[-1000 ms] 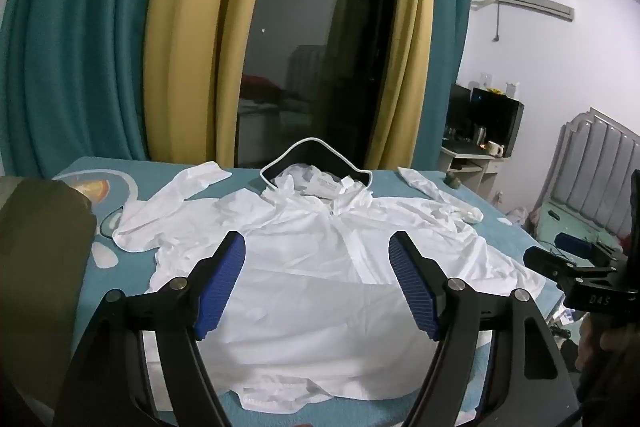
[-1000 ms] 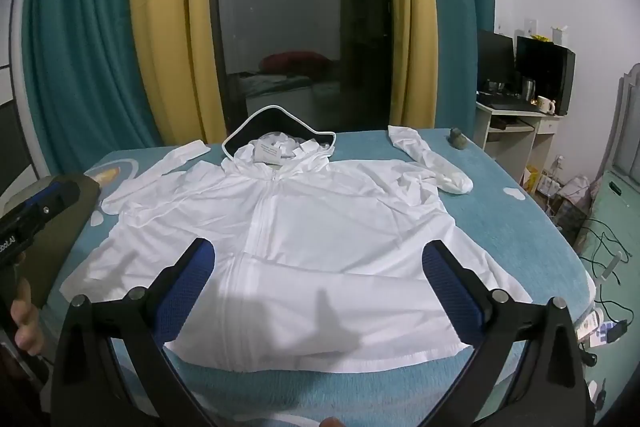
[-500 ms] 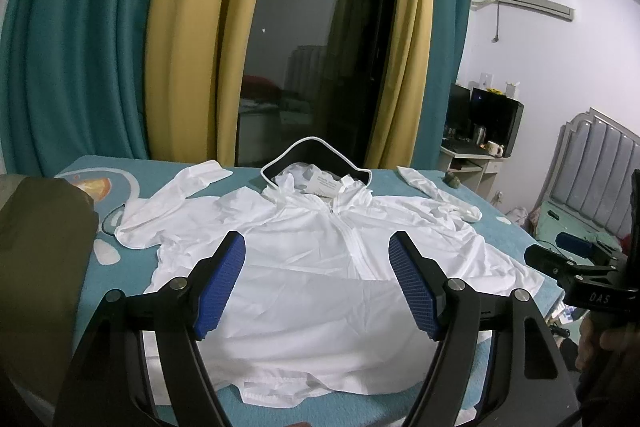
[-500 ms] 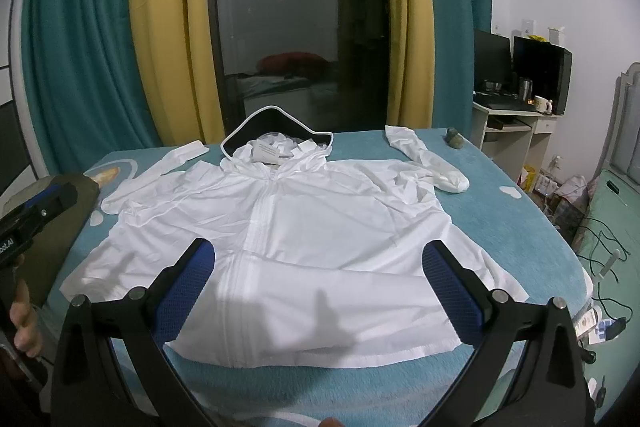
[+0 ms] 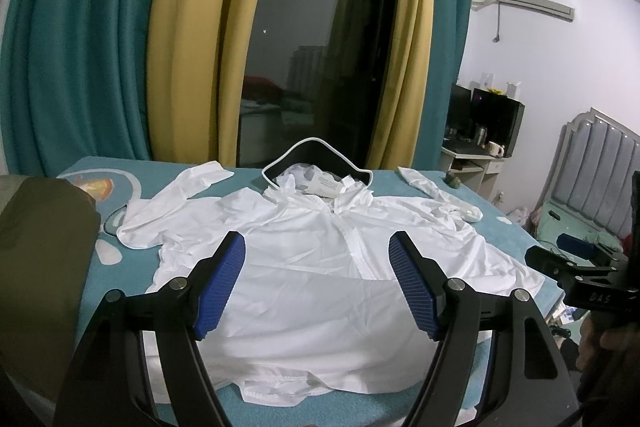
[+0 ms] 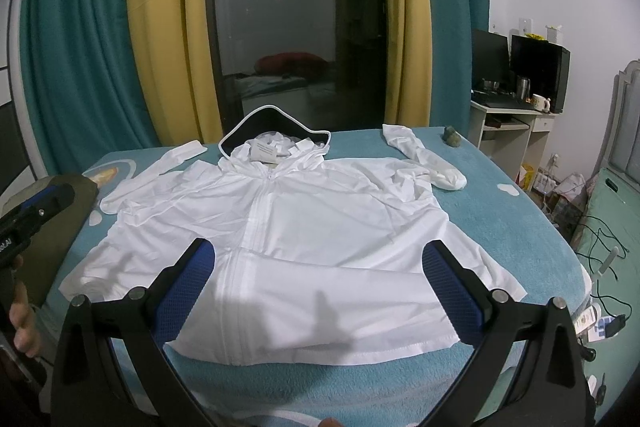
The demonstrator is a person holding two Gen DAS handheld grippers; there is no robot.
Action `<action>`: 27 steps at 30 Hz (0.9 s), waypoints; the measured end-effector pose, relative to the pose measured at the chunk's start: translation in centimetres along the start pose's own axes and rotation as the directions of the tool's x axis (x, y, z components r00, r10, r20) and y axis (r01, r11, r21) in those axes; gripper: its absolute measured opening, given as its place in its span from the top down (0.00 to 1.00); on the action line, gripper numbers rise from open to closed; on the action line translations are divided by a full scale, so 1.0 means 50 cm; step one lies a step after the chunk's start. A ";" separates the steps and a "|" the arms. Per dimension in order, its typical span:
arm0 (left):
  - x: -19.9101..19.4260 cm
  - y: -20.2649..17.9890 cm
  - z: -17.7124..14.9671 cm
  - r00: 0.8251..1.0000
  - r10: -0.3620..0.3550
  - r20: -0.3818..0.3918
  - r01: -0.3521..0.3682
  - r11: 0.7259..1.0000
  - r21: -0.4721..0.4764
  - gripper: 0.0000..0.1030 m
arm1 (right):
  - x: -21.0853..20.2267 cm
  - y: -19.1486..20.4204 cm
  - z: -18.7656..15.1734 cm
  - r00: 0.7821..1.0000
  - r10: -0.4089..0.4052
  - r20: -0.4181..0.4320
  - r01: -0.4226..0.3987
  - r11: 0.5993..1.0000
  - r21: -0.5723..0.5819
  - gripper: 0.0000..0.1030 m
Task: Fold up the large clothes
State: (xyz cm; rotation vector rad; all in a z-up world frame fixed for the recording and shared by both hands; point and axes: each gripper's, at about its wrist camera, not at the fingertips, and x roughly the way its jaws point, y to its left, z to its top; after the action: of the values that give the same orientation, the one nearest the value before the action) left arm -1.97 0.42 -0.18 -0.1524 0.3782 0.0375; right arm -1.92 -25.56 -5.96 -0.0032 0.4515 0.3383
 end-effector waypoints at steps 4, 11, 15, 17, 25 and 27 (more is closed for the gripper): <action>-0.002 -0.001 0.000 1.000 -0.002 -0.001 0.002 1.000 0.002 0.25 | 0.000 0.000 0.000 1.000 0.000 0.001 0.000 1.000 0.000 0.00; -0.009 -0.002 -0.001 1.000 -0.003 0.000 0.003 1.000 0.000 0.25 | 0.001 -0.001 -0.001 1.000 0.000 0.000 0.000 1.000 0.001 0.00; -0.011 -0.003 -0.001 1.000 -0.004 -0.001 0.004 1.000 0.000 0.25 | 0.001 -0.001 -0.001 1.000 -0.001 0.000 0.001 1.000 0.001 0.00; -0.013 -0.004 -0.001 1.000 -0.006 -0.001 0.006 1.000 -0.001 0.25 | 0.001 -0.001 -0.001 1.000 -0.001 0.001 0.001 1.000 0.001 0.00; -0.016 -0.004 0.000 1.000 -0.004 0.000 0.004 1.000 -0.001 0.25 | 0.002 -0.001 -0.001 1.000 -0.003 0.000 0.003 1.000 0.000 0.00; -0.014 -0.004 0.001 1.000 -0.005 -0.001 0.005 1.000 -0.001 0.25 | 0.001 -0.002 -0.001 1.000 -0.003 0.001 0.003 1.000 0.000 0.00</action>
State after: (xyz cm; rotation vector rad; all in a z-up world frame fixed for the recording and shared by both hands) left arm -2.60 0.24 0.13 -0.1545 0.3783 0.0323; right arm -1.86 -25.61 -6.05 -0.0036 0.4509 0.3357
